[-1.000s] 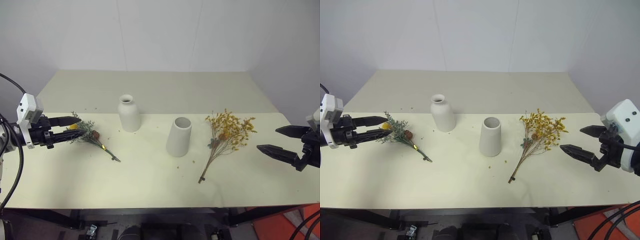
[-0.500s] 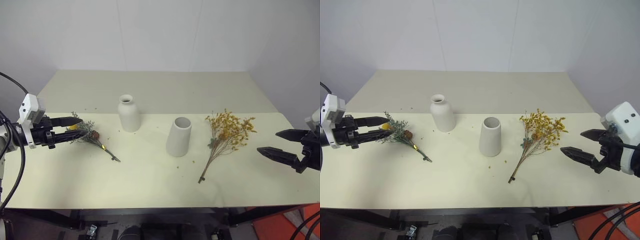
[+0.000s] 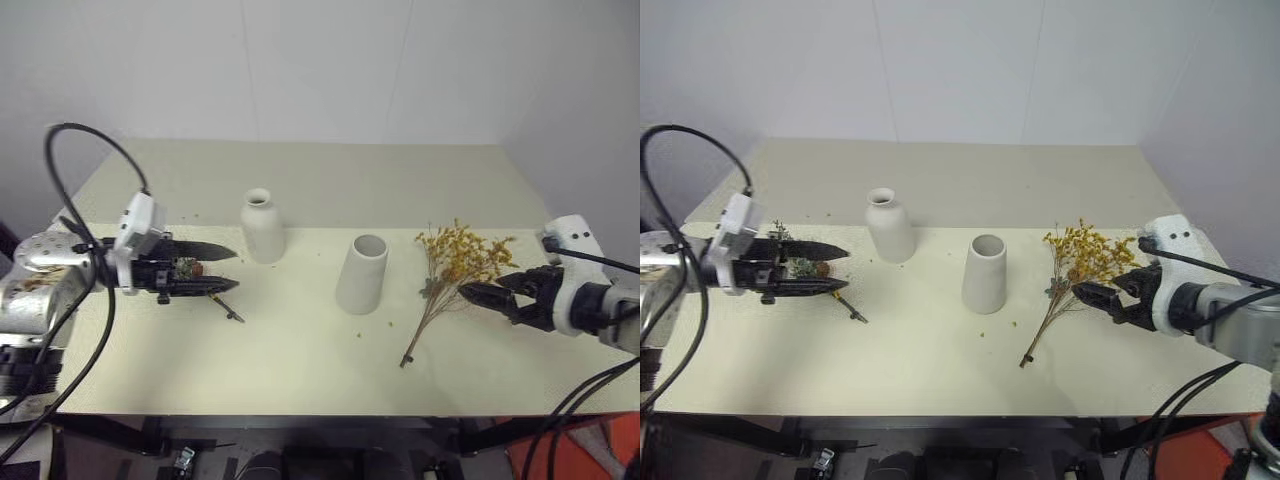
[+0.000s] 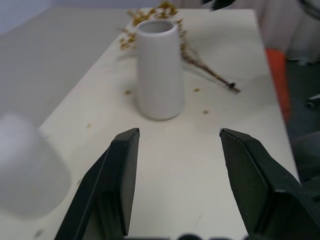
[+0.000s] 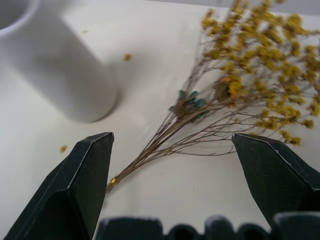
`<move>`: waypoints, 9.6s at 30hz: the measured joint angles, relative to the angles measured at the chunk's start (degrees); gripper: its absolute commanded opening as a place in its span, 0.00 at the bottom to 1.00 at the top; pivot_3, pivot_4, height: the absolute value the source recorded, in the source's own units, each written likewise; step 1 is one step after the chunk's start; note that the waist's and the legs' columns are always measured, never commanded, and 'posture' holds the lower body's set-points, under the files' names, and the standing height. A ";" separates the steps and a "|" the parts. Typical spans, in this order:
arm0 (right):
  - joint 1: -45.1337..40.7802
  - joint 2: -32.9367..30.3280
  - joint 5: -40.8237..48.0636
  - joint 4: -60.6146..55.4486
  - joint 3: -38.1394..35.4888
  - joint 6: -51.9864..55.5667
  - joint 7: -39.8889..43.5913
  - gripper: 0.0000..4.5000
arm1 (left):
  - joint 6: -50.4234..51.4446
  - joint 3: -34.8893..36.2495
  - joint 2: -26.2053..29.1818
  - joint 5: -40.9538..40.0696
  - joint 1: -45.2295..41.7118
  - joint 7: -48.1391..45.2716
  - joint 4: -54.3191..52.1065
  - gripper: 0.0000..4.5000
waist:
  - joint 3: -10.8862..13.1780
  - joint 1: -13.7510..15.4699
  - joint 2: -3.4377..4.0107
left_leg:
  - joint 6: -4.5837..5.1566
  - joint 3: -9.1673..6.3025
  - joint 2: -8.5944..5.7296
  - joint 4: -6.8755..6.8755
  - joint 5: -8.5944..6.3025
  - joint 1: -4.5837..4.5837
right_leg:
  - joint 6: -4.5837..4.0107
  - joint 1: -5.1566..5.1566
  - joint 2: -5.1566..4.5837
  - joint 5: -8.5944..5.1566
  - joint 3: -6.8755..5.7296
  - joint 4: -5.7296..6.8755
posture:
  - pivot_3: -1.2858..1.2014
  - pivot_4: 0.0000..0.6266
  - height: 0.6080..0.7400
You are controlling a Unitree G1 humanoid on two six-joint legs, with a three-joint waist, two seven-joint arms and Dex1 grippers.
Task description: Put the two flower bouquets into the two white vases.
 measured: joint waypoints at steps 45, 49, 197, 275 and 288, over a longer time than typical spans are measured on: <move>-19.57 -7.13 45.69 31.31 42.69 -10.60 -41.43 0.99 | -8.86 -12.33 -9.88 6.67 -12.94 -6.49 9.27 0.62 | -0.06 -1.46 -0.10 | 0.02 -0.11 -0.01 0.00 0.01 -0.05 | 0.08 0.13 -0.01 0.03 -0.02 -0.24 | 0.52 0.24 1.00; -23.36 -14.11 45.72 31.12 47.53 -7.96 -32.59 0.99 | -8.46 -11.55 -9.87 6.66 -12.54 -6.37 8.28 0.62 | -0.05 -1.44 -0.09 | 0.02 -0.10 0.00 -0.01 0.01 -0.12 | 0.08 0.01 -0.01 0.03 -0.01 -0.23 | 0.52 0.24 1.00; 0.12 36.51 -48.47 -9.65 38.00 -59.25 -2.50 0.39 | -3.29 -7.44 -7.89 8.25 -16.66 -3.56 14.18 0.62 | 0.01 -1.74 0.07 | 0.03 -0.20 -0.04 0.29 0.01 -0.35 | 0.11 -0.30 0.03 0.04 -0.05 0.35 | 0.52 0.24 1.00; -33.25 -6.80 10.89 3.29 32.67 -13.03 32.22 0.99 | 61.25 8.34 -15.25 6.07 -4.12 54.56 -25.65 0.62 | 0.12 -0.79 -0.08 | 0.01 -0.21 -0.03 0.25 0.00 -0.08 | 0.24 -0.16 -0.01 -0.26 -0.04 0.42 | 0.52 0.24 1.00; -38.00 2.20 8.63 11.39 37.43 -8.16 30.81 0.99 | 69.60 22.77 -46.97 16.42 -19.12 100.90 -22.84 0.62 | 0.12 0.41 -0.30 | -0.01 -0.31 -0.13 0.33 -0.01 -0.18 | 0.08 -0.11 -0.08 -0.05 -0.14 0.35 | 0.52 0.24 1.00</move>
